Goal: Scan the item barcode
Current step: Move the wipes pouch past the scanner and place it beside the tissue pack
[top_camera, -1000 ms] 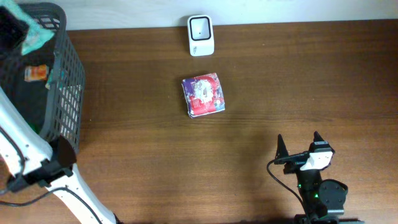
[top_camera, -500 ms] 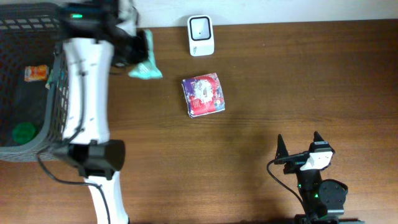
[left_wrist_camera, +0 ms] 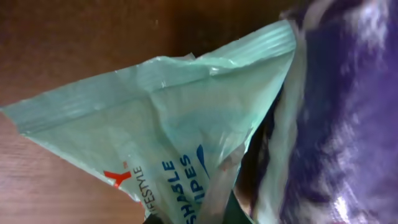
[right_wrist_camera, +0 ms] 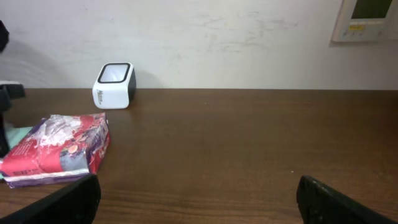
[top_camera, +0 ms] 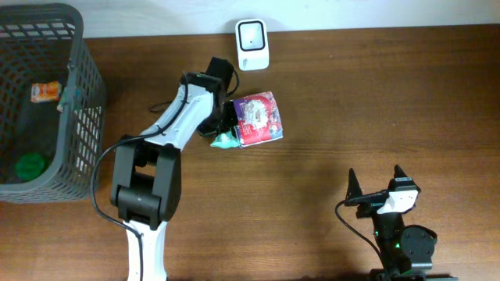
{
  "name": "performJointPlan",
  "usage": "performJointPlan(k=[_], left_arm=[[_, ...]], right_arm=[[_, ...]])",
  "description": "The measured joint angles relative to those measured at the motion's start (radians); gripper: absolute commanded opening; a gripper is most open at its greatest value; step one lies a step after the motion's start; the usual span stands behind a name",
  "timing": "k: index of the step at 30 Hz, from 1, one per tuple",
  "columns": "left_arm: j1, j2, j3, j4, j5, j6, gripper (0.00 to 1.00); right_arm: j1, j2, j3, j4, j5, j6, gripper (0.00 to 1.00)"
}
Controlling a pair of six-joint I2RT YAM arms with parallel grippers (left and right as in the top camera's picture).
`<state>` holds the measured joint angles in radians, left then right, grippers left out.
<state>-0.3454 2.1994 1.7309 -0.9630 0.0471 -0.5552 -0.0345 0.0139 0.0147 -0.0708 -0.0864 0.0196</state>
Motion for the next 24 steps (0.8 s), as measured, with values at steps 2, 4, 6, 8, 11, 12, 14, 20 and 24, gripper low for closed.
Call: performJointPlan(k=[2, 4, 6, 8, 11, 12, 14, 20, 24], left_arm=[[-0.003, 0.0, -0.02, 0.081, -0.003, 0.009, 0.0], [-0.008, 0.0, -0.025, 0.157, -0.003, 0.057, 0.0], [-0.008, 0.0, -0.026, 0.185, -0.002, 0.098, 0.0], [-0.008, 0.0, -0.026, 0.211, 0.014, 0.159, 0.0], [-0.008, 0.0, -0.026, 0.243, 0.056, 0.247, 0.0], [-0.008, 0.0, -0.026, 0.25, 0.064, 0.26, 0.0], [-0.008, 0.0, -0.026, 0.256, 0.091, 0.29, 0.0], [-0.008, 0.0, -0.004, 0.228, 0.185, 0.37, 0.0], [-0.007, -0.001, 0.069, 0.109, 0.192, 0.377, 0.0]], right_arm=[[0.0, 0.0, 0.0, 0.0, 0.0, 0.0, 0.99], [0.0, 0.0, 0.0, 0.0, 0.0, 0.0, 0.99], [0.0, 0.0, 0.0, 0.0, 0.0, 0.0, 0.98], [0.0, 0.0, 0.0, 0.0, 0.0, 0.0, 0.99], [0.0, 0.0, 0.0, 0.0, 0.0, 0.0, 0.99], [0.0, 0.0, 0.0, 0.0, 0.0, 0.0, 0.99], [0.0, 0.0, 0.0, 0.0, 0.0, 0.0, 0.99], [0.0, 0.0, 0.0, 0.0, 0.0, 0.0, 0.99], [0.0, 0.0, 0.0, 0.0, 0.0, 0.0, 0.99]])
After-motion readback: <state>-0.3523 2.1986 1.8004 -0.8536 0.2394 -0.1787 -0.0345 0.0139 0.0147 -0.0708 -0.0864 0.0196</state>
